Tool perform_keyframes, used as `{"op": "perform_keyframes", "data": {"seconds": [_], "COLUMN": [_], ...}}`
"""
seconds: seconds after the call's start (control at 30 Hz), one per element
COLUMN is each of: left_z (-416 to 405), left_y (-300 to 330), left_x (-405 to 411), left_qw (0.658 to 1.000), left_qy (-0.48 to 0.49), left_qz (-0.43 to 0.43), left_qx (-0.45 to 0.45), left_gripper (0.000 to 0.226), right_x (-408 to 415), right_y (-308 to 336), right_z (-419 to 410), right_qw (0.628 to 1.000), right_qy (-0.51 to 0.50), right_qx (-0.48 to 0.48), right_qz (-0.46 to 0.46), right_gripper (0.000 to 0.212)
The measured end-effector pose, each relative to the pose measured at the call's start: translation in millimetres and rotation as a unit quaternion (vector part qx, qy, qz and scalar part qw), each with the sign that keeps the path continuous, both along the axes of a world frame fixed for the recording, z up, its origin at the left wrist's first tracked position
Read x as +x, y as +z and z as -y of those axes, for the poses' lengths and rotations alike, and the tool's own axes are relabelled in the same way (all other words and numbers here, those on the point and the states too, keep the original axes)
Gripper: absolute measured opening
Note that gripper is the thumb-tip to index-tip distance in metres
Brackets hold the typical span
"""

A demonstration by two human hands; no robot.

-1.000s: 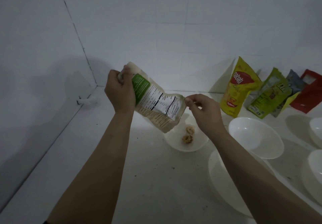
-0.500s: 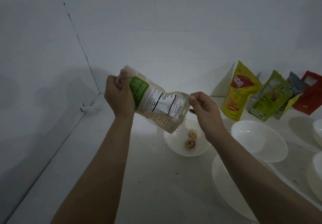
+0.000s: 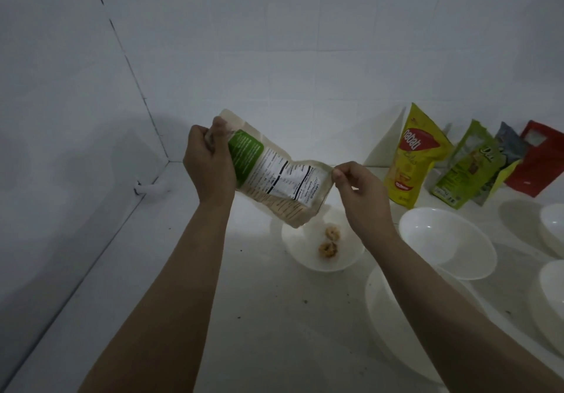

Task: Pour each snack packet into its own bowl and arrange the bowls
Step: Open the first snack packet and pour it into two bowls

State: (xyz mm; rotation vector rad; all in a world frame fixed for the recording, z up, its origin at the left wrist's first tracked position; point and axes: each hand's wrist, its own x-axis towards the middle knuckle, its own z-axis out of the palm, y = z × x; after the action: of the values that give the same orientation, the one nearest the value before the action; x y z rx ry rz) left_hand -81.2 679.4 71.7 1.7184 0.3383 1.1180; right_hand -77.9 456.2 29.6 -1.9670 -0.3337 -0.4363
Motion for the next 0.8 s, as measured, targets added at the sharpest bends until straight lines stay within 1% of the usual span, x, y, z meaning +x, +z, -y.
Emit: {"op": "perform_keyframes", "data": {"seconds": [0.23,0.43,0.6,0.8], "left_z": [1.5,4.0,1.6,1.3], "left_y": [0.4,0.2,-1.0,1.4], "left_x": [-1.8,-5.9,-7.1,-6.6], "left_qw": [1.000,1.000,1.000,1.000], "left_qy": [0.013,0.014,0.019,0.018], "left_qz": [0.001,0.002,0.003,0.013], "left_qx": [0.001,0.001,-0.005,-0.008], "left_gripper": [0.039,0.039,0.039,0.038], "right_x": [-2.6,-3.7,-5.9,-0.1], "right_y": [3.0,6.2,5.4,5.7], "right_z": [-1.2,-3.0,-4.5,-4.7], "right_qw": [0.995,0.997,0.998,0.996], "right_qy": [-0.030,-0.025,-0.021,-0.026], "right_qx": [-0.087,-0.075,-0.066,-0.091], "right_qz": [0.036,0.007,0.008,0.004], "right_gripper": [0.016,0.019,0.019,0.018]}}
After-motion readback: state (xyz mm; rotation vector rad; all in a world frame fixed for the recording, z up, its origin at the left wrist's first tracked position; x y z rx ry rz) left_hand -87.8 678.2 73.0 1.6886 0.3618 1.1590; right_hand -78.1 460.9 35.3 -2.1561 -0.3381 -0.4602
